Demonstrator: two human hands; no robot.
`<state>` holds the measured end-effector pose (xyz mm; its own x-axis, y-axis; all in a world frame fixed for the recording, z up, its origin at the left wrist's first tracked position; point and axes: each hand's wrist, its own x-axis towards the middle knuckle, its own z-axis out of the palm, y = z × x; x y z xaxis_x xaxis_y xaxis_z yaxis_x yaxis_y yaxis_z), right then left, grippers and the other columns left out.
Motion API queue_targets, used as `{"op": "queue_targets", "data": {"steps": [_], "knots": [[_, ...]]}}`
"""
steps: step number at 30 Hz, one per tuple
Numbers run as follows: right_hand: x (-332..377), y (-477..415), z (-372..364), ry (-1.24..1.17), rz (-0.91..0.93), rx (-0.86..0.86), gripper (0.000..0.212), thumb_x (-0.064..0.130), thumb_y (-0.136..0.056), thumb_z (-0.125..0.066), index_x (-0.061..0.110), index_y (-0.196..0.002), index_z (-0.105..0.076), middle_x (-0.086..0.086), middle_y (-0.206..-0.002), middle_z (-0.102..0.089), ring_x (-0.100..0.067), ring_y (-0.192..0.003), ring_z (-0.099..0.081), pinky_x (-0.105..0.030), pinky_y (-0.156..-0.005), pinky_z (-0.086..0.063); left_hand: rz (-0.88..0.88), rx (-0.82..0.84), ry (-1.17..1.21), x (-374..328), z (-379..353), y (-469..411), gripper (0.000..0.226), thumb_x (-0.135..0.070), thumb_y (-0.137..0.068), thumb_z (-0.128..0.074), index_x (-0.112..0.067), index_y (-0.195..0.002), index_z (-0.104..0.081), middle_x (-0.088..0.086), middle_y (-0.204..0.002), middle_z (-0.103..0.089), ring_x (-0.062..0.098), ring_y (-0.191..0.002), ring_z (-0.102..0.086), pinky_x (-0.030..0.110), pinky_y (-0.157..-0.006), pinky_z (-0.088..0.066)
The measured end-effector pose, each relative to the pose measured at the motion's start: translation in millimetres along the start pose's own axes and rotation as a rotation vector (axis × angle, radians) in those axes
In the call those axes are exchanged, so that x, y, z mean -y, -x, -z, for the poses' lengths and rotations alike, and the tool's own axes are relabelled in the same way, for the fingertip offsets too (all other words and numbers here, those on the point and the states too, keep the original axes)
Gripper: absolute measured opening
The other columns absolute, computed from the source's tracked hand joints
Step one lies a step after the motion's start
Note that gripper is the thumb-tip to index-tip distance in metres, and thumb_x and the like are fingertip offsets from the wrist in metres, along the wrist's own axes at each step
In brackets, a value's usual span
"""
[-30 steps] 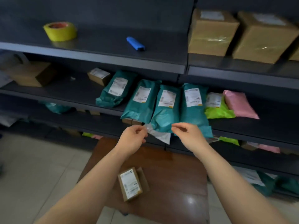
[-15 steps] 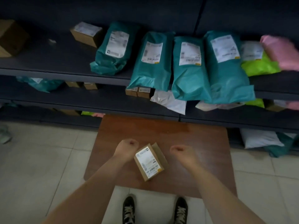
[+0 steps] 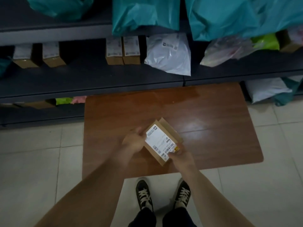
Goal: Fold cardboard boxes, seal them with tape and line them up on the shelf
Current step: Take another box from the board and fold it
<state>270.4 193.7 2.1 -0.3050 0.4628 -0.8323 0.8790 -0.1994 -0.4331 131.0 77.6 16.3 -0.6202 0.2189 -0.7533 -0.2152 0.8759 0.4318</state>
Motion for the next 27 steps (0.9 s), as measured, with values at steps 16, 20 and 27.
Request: {"op": "queue_targets", "data": {"steps": [16, 20, 27], "knots": [[12, 9, 1, -0.249, 0.207, -0.146, 0.051, 0.0, -0.089, -0.053, 0.037, -0.124, -0.044, 0.014, -0.099, -0.064, -0.012, -0.095, -0.064, -0.033, -0.083, -0.054, -0.049, -0.044, 0.113, 16, -16, -3, 0.053, -0.042, -0.097, -0.048, -0.035, -0.148, -0.036, 0.001, -0.146, -0.046, 0.028, -0.133, -0.042, 0.044, -0.11, -0.036], [43, 33, 25, -0.231, 0.315, -0.236, 0.032, 0.007, -0.09, -0.052, 0.021, -0.117, -0.061, 0.005, -0.103, -0.068, -0.014, -0.092, -0.063, -0.035, -0.086, -0.052, -0.089, -0.046, 0.267, 2, 2, 24, 0.052, -0.042, -0.096, -0.051, -0.032, -0.146, -0.042, -0.001, -0.143, -0.05, 0.021, -0.125, -0.052, 0.041, -0.107, -0.042], [105, 98, 62, -0.295, 0.467, -0.288, 0.037, 0.011, -0.093, -0.043, 0.022, -0.119, -0.067, 0.0, -0.123, -0.061, -0.015, -0.11, -0.058, -0.032, -0.1, -0.046, -0.142, -0.073, 0.344, -43, 50, 89, 0.048, -0.037, -0.1, -0.049, -0.017, -0.144, -0.045, -0.01, -0.125, -0.052, 0.012, -0.105, -0.052, 0.024, -0.087, -0.038]]}}
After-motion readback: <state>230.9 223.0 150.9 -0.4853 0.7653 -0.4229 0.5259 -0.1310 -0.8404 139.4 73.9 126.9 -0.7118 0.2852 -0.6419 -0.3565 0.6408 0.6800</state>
